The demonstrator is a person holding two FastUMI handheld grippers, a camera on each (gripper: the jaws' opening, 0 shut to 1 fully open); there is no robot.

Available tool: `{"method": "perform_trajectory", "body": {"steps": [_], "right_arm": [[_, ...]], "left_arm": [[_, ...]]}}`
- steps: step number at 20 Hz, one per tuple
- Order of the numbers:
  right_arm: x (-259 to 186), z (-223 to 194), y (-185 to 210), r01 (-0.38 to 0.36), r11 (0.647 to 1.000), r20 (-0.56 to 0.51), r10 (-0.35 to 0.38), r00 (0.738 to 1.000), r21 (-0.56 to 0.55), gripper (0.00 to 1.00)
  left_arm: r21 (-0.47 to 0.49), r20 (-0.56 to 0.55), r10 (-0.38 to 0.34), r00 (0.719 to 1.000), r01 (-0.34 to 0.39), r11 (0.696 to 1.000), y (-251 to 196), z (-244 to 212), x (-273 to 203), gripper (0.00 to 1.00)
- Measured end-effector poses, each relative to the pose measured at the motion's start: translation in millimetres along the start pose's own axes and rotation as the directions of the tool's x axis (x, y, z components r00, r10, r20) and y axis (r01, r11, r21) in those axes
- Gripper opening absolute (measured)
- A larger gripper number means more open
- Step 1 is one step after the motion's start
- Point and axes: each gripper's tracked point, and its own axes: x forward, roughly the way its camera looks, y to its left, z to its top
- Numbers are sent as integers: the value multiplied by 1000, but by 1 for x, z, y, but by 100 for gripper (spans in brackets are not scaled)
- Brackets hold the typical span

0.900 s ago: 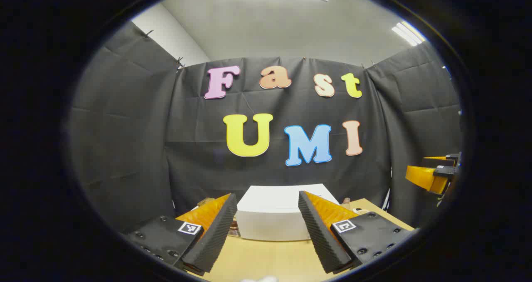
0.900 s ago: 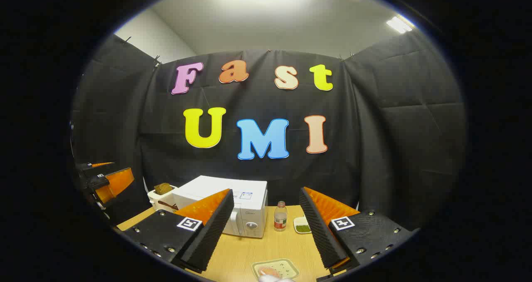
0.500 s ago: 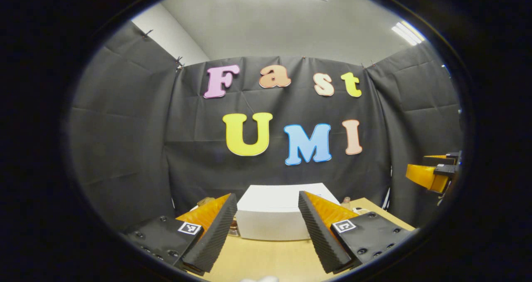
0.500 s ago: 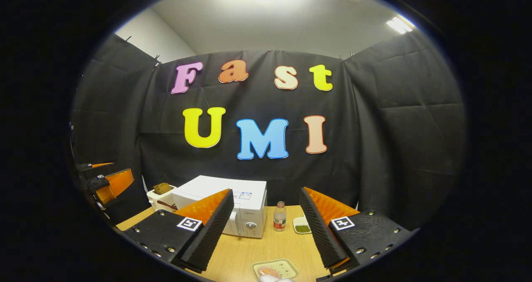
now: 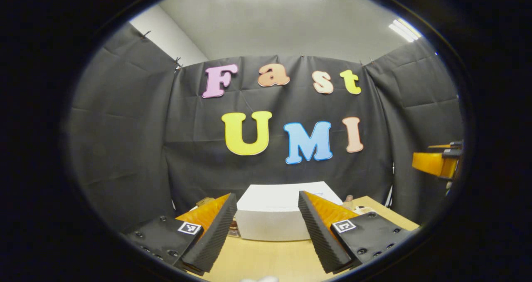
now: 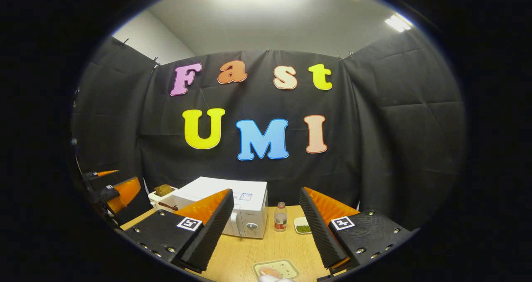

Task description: Open the microwave oven with the left hand, put the food in, and close the microwave oven.

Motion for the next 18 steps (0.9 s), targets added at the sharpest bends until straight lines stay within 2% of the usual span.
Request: {"method": "perform_trajectory", "body": {"steps": [4,7,11,15,16,18], "right_arm": [[-5,12,-26,41,997,3,-41,999,-62,97],[-11,22,-47,75,994,-3,-76,997,-74,97],[-17,20,-76,112,987,-50,-118,992,-117,97],[-24,19,-101,156,982,-88,-166,982,-110,97],[-24,20,-105,169,980,-92,-179,980,-107,97],[-23,15,-112,190,976,-107,-201,974,-108,97]], "left_arm": [[6,-9,-59,998,59,998,-52,-64,29,96],[-46,-105,-113,988,108,993,-101,-136,58,98],[11,-154,-146,977,149,989,-167,-217,112,100],[-3,-167,-176,970,178,984,-212,-263,173,100],[-13,-172,-176,969,176,984,-219,-275,190,98],[-15,-199,-164,966,165,986,-224,-293,215,100]]}}
